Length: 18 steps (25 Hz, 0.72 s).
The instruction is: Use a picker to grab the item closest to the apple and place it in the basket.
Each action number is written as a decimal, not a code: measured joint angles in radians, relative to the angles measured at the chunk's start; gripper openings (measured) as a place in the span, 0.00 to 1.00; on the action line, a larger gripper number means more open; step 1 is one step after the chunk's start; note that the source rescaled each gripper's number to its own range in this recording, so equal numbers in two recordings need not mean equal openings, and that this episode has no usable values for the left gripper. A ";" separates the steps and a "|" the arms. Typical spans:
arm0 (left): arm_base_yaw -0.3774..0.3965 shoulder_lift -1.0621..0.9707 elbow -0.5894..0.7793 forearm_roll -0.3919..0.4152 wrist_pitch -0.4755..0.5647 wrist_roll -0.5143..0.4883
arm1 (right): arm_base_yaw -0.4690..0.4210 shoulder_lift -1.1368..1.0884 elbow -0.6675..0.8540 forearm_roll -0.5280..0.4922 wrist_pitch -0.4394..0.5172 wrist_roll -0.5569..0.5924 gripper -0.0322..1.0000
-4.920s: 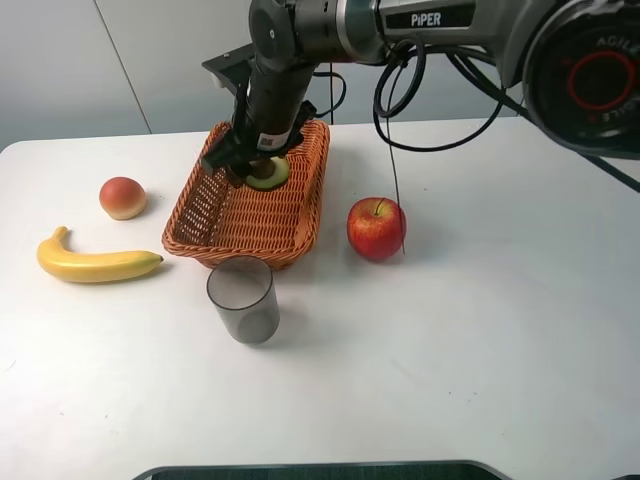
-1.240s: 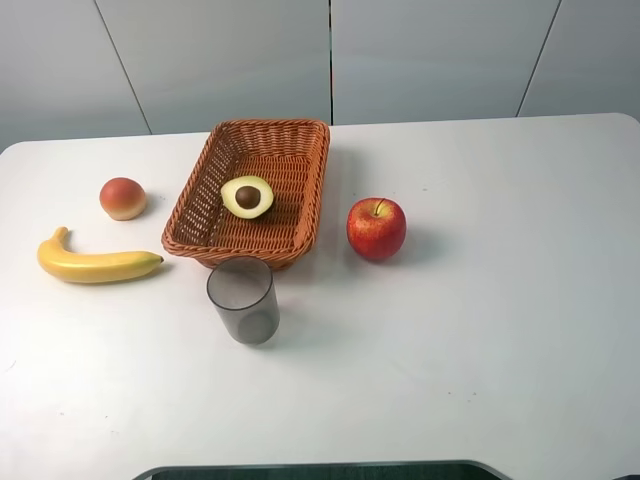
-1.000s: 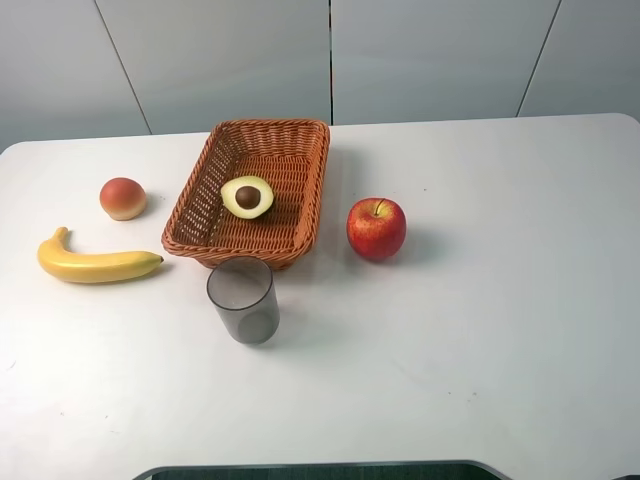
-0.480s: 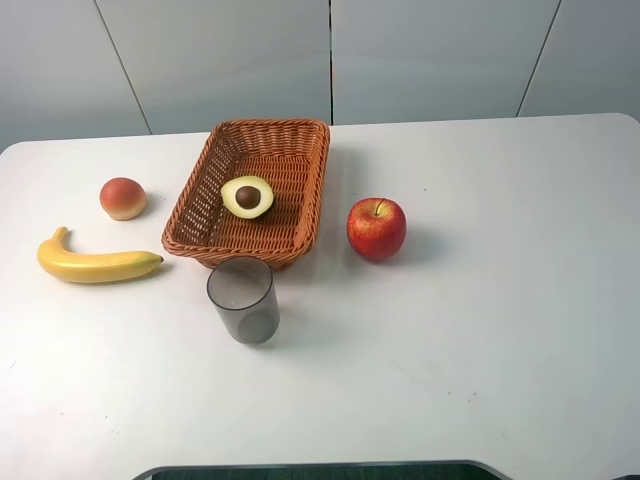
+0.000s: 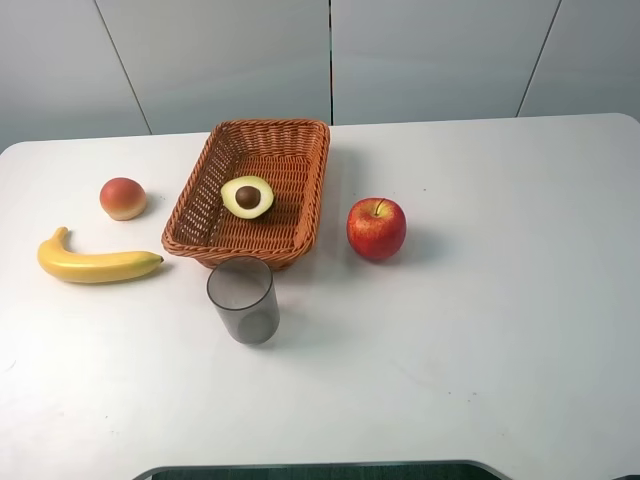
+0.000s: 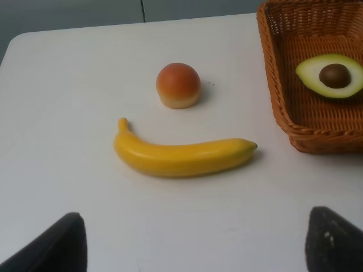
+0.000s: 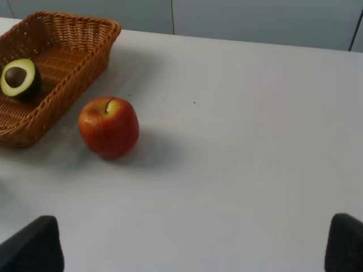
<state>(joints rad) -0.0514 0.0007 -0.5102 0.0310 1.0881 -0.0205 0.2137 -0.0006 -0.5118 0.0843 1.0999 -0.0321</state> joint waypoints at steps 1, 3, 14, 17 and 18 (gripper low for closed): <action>0.000 0.000 0.000 0.000 0.000 0.000 | 0.000 0.000 0.000 -0.002 0.000 0.005 1.00; 0.000 0.000 0.000 0.000 0.000 0.000 | -0.005 0.000 0.000 -0.007 0.000 0.007 1.00; 0.000 0.000 0.000 0.000 0.000 0.000 | -0.231 0.000 0.000 -0.016 0.000 -0.022 1.00; 0.000 0.000 0.000 0.000 0.000 0.000 | -0.238 0.000 0.000 -0.016 0.000 -0.033 1.00; 0.000 0.000 0.000 0.000 0.000 0.000 | -0.238 0.000 0.000 -0.016 0.000 -0.033 1.00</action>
<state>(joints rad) -0.0514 0.0007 -0.5102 0.0310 1.0881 -0.0201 -0.0242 -0.0006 -0.5118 0.0686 1.0999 -0.0651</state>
